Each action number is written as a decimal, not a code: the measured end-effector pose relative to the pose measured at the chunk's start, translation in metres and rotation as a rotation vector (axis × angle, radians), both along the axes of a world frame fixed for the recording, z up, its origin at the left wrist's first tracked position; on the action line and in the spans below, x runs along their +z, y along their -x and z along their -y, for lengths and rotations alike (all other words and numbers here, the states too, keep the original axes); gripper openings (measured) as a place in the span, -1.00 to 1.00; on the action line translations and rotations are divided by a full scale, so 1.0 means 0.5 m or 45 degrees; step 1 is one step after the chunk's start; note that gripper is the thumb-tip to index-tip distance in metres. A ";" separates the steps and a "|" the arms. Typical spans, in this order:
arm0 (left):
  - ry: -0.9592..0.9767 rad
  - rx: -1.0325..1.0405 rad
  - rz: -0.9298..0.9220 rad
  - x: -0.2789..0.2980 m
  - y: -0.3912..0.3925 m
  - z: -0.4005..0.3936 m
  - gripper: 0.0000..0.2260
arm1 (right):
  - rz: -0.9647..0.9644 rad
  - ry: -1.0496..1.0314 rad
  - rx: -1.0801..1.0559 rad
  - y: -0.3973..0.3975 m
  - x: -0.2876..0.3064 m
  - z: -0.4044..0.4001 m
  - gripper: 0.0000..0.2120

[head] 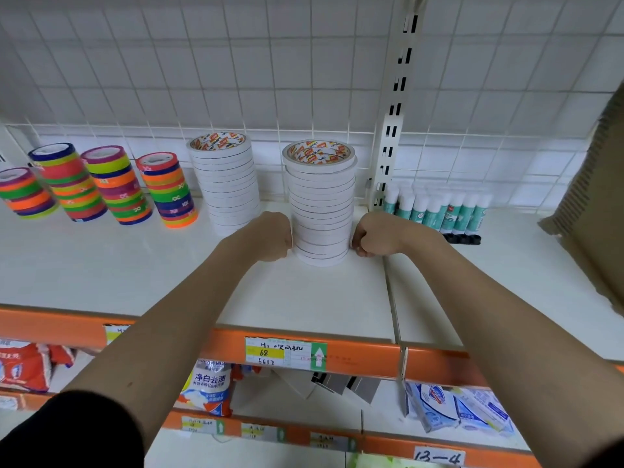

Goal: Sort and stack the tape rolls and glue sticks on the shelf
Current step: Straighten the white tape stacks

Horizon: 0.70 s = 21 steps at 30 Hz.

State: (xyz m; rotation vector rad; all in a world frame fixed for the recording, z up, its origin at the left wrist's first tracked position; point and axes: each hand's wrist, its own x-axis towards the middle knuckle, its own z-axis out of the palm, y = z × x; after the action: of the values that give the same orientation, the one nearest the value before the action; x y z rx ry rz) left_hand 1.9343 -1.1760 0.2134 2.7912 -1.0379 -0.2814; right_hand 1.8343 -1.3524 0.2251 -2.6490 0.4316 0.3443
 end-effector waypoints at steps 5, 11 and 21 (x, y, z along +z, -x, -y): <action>-0.008 -0.013 -0.042 0.000 -0.003 0.007 -0.84 | 0.036 0.023 0.012 0.000 0.001 -0.014 -0.84; 0.003 0.000 0.045 0.000 0.010 0.010 -0.91 | 0.080 0.007 -0.010 0.001 -0.009 -0.016 -0.94; -0.132 -0.021 0.054 0.006 -0.002 0.003 -0.96 | 0.007 0.043 -0.051 -0.003 -0.008 0.002 -0.73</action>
State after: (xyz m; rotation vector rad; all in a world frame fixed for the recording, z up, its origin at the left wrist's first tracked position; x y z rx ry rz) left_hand 1.9355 -1.1776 0.2164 2.8934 -1.0859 -0.2874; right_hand 1.8358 -1.3535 0.2213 -2.6695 0.4919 0.3201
